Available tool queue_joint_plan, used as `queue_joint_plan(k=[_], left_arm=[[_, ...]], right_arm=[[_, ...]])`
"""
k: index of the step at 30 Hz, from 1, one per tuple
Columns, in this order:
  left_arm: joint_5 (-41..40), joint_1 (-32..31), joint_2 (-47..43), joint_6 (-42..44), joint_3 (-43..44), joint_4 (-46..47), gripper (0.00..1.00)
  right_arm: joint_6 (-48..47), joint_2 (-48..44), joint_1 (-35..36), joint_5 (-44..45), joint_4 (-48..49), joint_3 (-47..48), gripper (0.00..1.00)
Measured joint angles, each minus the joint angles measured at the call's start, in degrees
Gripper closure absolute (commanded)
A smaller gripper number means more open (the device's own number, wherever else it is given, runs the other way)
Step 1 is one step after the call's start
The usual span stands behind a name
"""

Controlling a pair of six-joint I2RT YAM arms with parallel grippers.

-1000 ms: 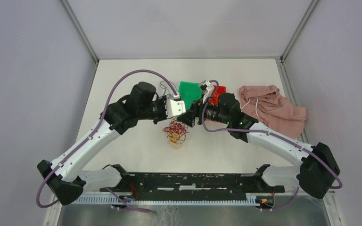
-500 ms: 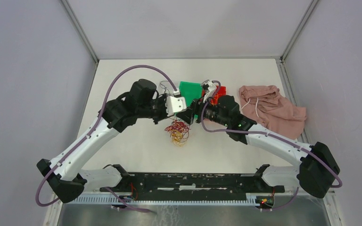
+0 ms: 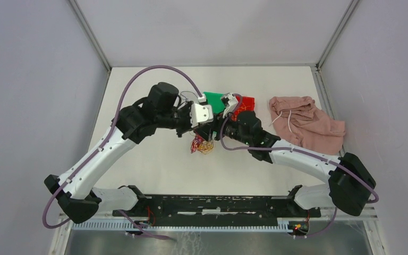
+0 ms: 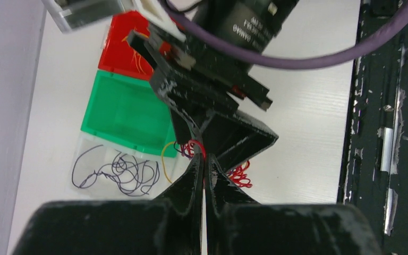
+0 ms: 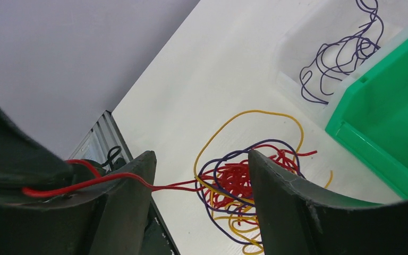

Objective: Untangle the cables
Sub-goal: Untie the cable.

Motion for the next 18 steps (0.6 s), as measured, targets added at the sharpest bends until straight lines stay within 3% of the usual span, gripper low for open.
queue_joint_plan(k=[18], left_arm=[[8.8, -0.2, 3.3, 0.0, 19.4, -3.0, 0.97]], right_arm=[[-1.1, 1.5, 2.5, 11.4, 0.9, -2.4, 0.35]])
